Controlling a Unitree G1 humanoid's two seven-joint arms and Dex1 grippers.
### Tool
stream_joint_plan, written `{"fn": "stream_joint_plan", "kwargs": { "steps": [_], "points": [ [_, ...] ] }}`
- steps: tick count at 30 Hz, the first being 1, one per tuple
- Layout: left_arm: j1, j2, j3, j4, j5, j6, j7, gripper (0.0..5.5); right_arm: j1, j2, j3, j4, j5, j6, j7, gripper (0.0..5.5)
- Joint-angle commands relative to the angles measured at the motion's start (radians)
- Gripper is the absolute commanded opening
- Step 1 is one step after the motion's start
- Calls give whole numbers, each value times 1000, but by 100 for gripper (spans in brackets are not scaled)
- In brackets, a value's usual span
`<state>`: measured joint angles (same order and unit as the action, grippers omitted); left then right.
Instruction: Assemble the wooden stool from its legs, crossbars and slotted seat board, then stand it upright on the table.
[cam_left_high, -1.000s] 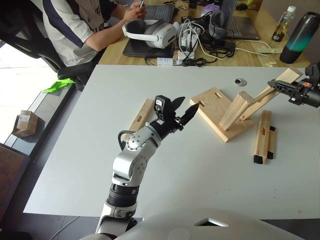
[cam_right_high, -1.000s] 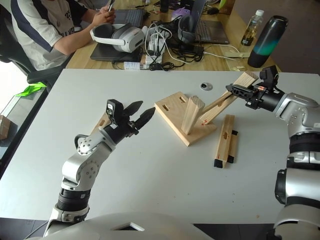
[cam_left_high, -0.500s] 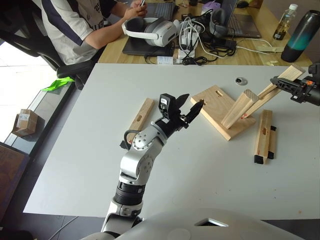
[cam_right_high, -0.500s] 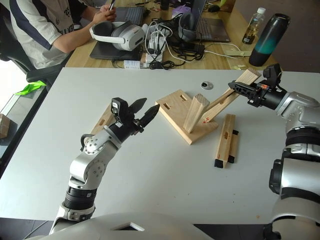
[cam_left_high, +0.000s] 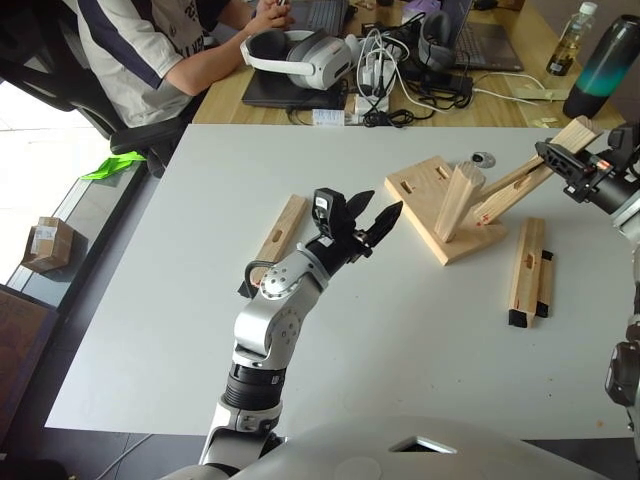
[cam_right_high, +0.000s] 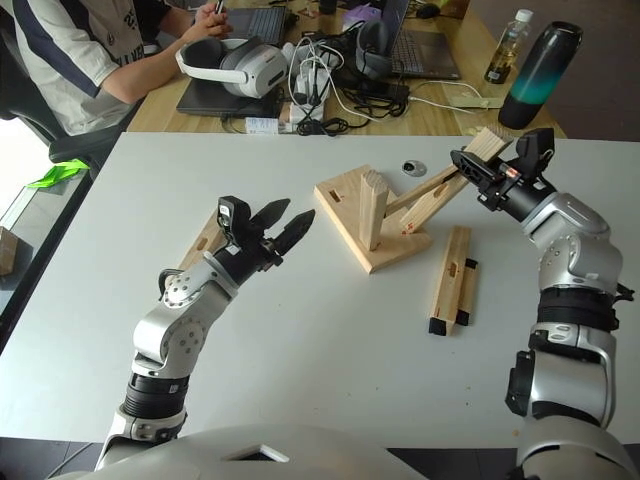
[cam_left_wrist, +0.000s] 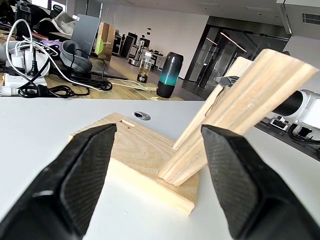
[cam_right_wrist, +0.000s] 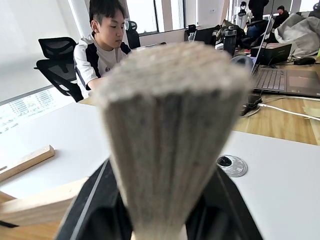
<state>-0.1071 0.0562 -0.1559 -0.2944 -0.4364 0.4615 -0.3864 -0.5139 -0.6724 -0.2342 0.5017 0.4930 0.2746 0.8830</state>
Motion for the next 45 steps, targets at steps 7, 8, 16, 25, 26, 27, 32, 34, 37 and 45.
{"fn": "stream_joint_plan", "kwargs": {
  "steps": [7,8,16,25,26,27,32,34,37,45],
  "points": [
    [-7,19,-3,-16,-5,28,1,312,9,-24,-27,37,66,356,-2,99],
    [-7,21,-3,-17,-5,29,1,312,6,-23,-39,44,71,370,-10,99],
    [-7,32,-6,-20,-5,35,-3,312,56,48,-67,-90,72,277,-50,145],
    [-7,34,-3,-23,-10,41,-4,312,62,79,-33,-136,-67,0,-115,145],
    [-7,34,-3,-24,-10,41,-4,312,65,87,-18,-147,-95,-47,-120,145],
    [-6,34,-2,-24,-10,41,-3,312,64,93,-10,-157,-93,-43,-115,145],
    [-8,31,-3,-23,-9,42,-3,312,19,96,-126,-161,173,356,-124,145],
    [-5,31,-2,-25,-9,41,-2,312,74,53,23,-182,-85,18,-103,145],
    [-6,32,-4,-24,-9,42,-7,312,61,96,-45,-209,68,224,-107,145],
    [-5,37,-6,-23,-7,44,-14,312,97,105,-7,-252,-2,79,-119,145]
  ]
}}
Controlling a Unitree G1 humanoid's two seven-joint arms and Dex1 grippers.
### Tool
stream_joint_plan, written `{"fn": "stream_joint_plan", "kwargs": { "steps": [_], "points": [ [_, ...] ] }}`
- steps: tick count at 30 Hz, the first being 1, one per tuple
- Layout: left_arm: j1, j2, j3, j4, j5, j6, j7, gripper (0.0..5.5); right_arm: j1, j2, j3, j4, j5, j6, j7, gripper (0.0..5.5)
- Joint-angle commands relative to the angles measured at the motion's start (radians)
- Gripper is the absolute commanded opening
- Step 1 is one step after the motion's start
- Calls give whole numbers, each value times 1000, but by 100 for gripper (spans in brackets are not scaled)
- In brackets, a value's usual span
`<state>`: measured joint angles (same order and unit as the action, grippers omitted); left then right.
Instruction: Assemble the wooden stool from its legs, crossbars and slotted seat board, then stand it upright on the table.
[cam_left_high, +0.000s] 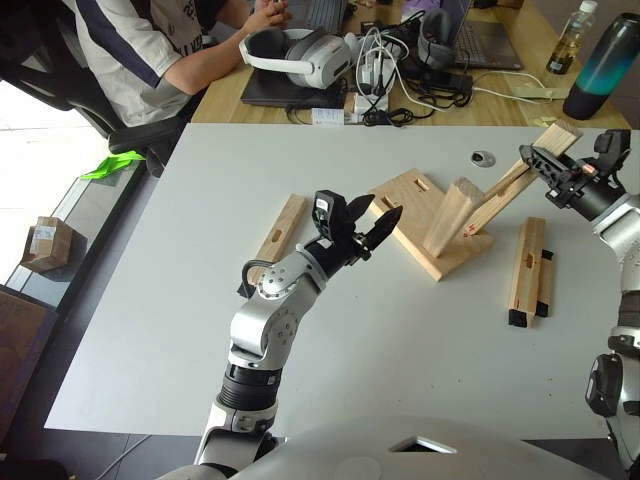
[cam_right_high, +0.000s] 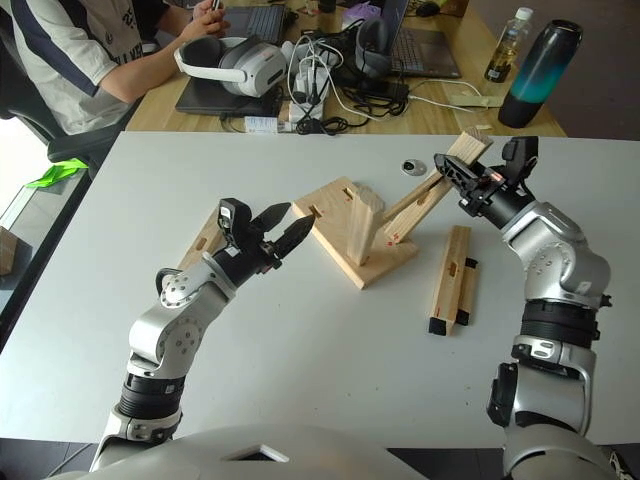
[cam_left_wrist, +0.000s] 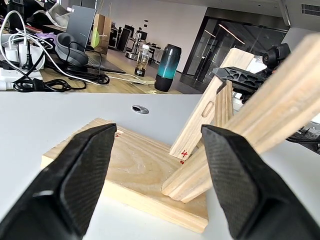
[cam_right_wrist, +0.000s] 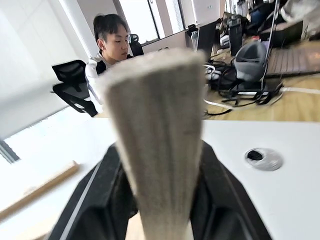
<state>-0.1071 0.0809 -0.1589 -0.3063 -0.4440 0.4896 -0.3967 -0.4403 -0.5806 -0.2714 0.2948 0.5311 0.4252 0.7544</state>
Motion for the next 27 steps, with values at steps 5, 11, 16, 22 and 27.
{"fn": "stream_joint_plan", "kwargs": {
  "steps": [5,11,16,22,27],
  "points": [
    [-6,14,-2,-9,3,15,-5,312,17,5,4,-60,13,-30,19,145],
    [-5,16,-3,-10,2,16,-6,312,2,19,23,-69,7,-2,18,145],
    [-5,14,1,-14,-2,20,-1,312,-19,15,-62,-70,146,208,-5,145],
    [-7,15,5,-15,-4,25,-1,312,-9,16,0,-135,34,32,15,145],
    [-7,18,3,-19,-1,25,-2,312,-44,-7,6,-127,34,60,28,145]
  ]
}}
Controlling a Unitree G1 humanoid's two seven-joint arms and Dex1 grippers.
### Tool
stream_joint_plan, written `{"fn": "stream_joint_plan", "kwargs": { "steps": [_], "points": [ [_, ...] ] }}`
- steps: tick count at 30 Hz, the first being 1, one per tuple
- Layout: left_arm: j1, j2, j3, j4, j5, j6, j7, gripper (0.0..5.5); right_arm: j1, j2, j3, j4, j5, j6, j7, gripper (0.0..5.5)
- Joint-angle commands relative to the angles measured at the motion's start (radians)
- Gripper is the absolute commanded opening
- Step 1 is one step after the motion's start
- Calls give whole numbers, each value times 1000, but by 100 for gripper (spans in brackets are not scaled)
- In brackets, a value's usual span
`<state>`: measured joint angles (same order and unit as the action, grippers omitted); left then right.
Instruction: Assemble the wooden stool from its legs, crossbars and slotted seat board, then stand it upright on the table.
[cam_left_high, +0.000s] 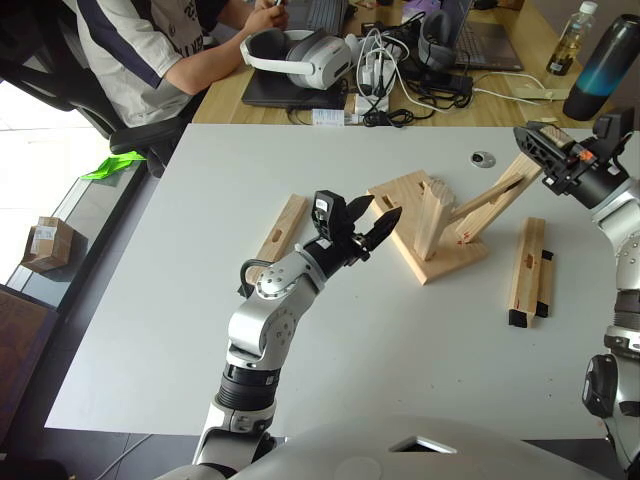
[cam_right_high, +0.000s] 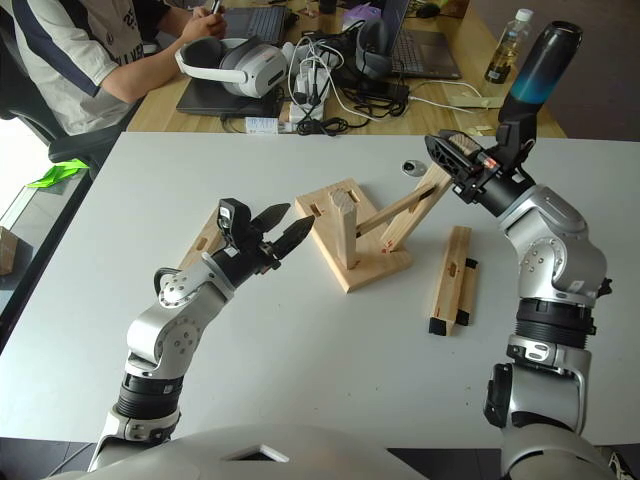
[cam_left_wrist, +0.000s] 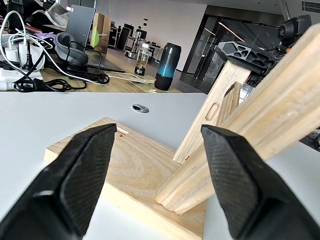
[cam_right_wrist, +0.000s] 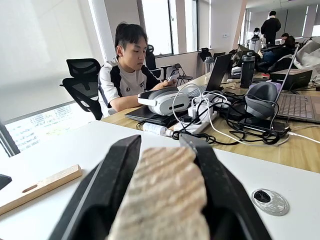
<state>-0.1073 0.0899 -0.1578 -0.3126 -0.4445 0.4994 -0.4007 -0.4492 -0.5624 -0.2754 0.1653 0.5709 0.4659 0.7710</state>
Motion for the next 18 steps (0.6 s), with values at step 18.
{"fn": "stream_joint_plan", "kwargs": {
  "steps": [18],
  "points": [
    [-8,6,2,-9,5,5,9,312,87,-73,65,59,-121,-166,62,145]
  ]
}}
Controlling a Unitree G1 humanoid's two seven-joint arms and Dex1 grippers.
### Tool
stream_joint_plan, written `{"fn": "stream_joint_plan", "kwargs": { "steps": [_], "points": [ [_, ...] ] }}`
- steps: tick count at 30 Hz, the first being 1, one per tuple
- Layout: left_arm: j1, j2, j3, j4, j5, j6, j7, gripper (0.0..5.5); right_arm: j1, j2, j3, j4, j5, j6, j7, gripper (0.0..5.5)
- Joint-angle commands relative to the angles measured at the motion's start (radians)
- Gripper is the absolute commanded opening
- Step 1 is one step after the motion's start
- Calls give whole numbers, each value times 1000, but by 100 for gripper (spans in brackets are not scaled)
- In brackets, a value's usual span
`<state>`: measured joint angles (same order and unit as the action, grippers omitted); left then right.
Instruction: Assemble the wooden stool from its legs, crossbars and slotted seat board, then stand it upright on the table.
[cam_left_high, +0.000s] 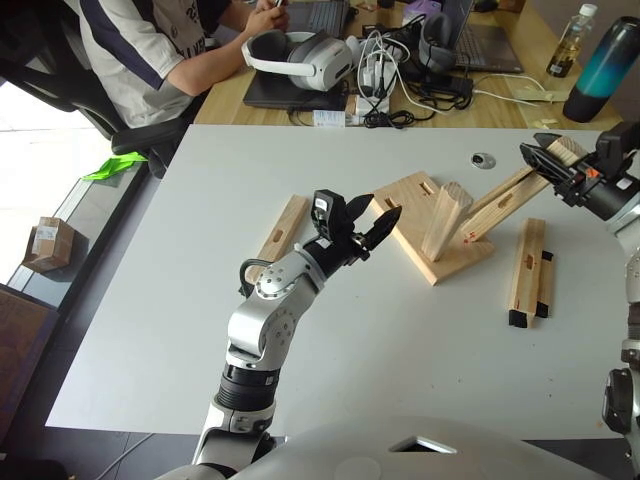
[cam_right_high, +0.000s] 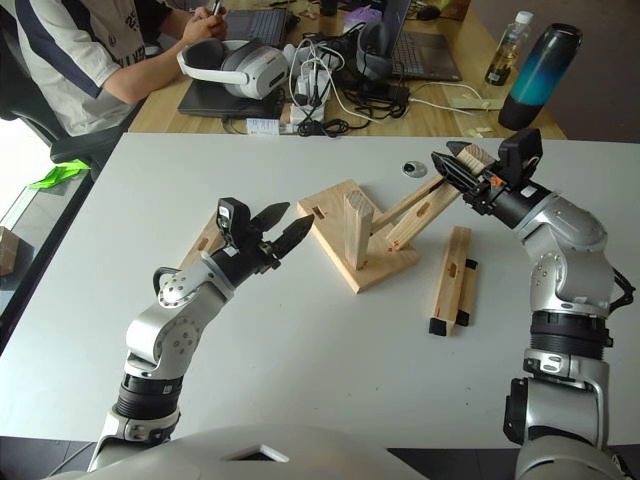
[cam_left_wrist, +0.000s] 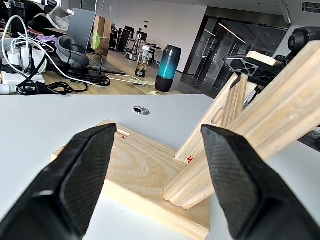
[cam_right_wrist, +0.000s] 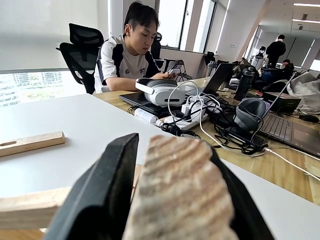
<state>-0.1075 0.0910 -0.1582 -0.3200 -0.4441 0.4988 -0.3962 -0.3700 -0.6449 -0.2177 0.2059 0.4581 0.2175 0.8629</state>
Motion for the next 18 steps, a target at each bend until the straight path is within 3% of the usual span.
{"fn": "stream_joint_plan", "kwargs": {
  "steps": [1,7,18],
  "points": [
    [-8,5,2,-1,4,7,3,312,-10,10,3,27,15,127,-39,145],
    [-11,7,-3,0,5,9,-2,312,-21,-12,32,55,38,306,-36,145],
    [-8,9,-6,-1,0,13,-7,312,-23,-14,20,65,47,301,14,145]
  ]
}}
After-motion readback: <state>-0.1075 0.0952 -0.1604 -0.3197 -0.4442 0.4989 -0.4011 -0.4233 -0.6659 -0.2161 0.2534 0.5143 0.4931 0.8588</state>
